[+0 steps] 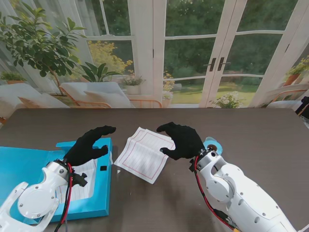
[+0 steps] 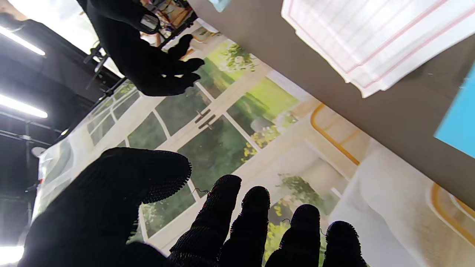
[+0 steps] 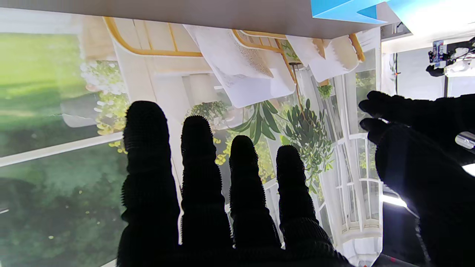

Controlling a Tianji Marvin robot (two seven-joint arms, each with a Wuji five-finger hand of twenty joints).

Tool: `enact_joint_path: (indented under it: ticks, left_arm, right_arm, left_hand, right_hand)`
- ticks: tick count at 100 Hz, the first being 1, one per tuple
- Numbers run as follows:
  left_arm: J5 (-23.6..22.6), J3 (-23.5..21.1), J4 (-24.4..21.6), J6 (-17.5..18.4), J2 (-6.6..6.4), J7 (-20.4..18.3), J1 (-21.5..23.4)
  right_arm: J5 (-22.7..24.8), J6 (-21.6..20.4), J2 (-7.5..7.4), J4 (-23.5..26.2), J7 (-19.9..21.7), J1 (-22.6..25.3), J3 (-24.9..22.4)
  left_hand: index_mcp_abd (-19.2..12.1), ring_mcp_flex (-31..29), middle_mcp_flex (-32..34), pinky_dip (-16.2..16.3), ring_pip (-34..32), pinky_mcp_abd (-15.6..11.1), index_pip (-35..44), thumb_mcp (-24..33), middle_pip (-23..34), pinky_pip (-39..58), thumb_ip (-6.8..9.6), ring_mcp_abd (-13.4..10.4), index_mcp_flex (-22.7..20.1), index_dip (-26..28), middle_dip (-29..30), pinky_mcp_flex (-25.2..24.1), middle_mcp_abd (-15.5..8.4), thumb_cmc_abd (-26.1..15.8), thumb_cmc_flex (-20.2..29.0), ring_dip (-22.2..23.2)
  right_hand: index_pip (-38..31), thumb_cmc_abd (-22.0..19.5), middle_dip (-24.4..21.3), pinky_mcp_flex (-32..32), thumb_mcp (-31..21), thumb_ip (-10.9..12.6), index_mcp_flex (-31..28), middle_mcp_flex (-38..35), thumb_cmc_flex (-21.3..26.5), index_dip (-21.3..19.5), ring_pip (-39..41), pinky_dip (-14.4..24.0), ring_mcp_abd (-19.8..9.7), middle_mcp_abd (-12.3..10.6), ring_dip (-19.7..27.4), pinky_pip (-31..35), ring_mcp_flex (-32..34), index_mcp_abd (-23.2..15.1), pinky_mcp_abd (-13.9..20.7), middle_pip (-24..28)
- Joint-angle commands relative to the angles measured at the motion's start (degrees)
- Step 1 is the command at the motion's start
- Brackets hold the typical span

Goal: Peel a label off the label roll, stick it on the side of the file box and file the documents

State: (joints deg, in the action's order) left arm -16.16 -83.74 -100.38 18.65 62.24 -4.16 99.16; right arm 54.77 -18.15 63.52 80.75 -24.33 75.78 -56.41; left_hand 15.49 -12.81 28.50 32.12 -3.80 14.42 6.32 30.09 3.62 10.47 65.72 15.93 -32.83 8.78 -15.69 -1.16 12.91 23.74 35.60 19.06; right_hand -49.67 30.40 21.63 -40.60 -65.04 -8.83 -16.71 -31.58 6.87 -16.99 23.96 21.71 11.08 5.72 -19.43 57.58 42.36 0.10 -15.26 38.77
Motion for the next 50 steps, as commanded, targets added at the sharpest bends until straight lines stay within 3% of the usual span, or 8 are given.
enact_joint_path:
  ticks: [1,32,50]
  left_arm:
    - [-0.3,1.0,0.8,0.6,1.10,-0.6,-0.7]
    - [0.7,6.2,5.5,2.9,2.04,3.2,-3.9]
    - [1.4,7.1,6.2,3.4,2.22,3.7,-4.2]
  right_arm:
    - [0.0,0.4,0.24,-0.5,1.0,-0.1,0.4]
    - [0.0,3.0,0.06,-3.4,2.5,-2.3,3.2]
    - [0.1,4.9,-0.16,-6.1,4.3,-4.8,5.9]
  left_hand:
    - [-0.5,1.9,-1.6,-0.7,1.0,-2.3,-1.0,0.1,-0.3,-1.9,-1.22,-1.6,0.5,-0.5,0.8,-0.6,-1.9,1.1,-1.4,-1.0]
    - [-0.4,1.6,-1.0,-0.7,0.9,-2.2,-0.7,0.4,0.2,-2.2,-0.77,-1.4,-0.2,-0.4,1.0,-0.6,-1.9,1.0,-1.1,-1.2]
    - [-0.3,1.3,-0.7,-0.7,0.8,-2.2,-0.6,0.8,0.3,-2.2,-0.27,-1.3,-0.5,-0.4,1.1,-0.4,-1.7,1.1,-0.7,-1.2]
  right_hand:
    - [1.1,0.0,-0.1,22.5,1.3,0.6,-0.9,1.3,-2.1,-0.3,0.0,0.7,0.0,1.2,-0.3,1.0,-1.3,-0.6,0.9,-0.6]
    - [1.6,1.1,0.0,23.1,1.5,0.5,-0.4,3.0,-1.8,-0.1,-0.1,0.7,-0.3,1.4,-0.2,0.6,-2.5,-0.6,1.2,-0.5]
    - [1.7,4.3,0.0,23.7,0.3,0.3,0.0,4.6,-0.8,0.0,-0.1,0.8,-0.5,1.5,-0.2,0.5,-3.5,-0.8,1.6,-0.3]
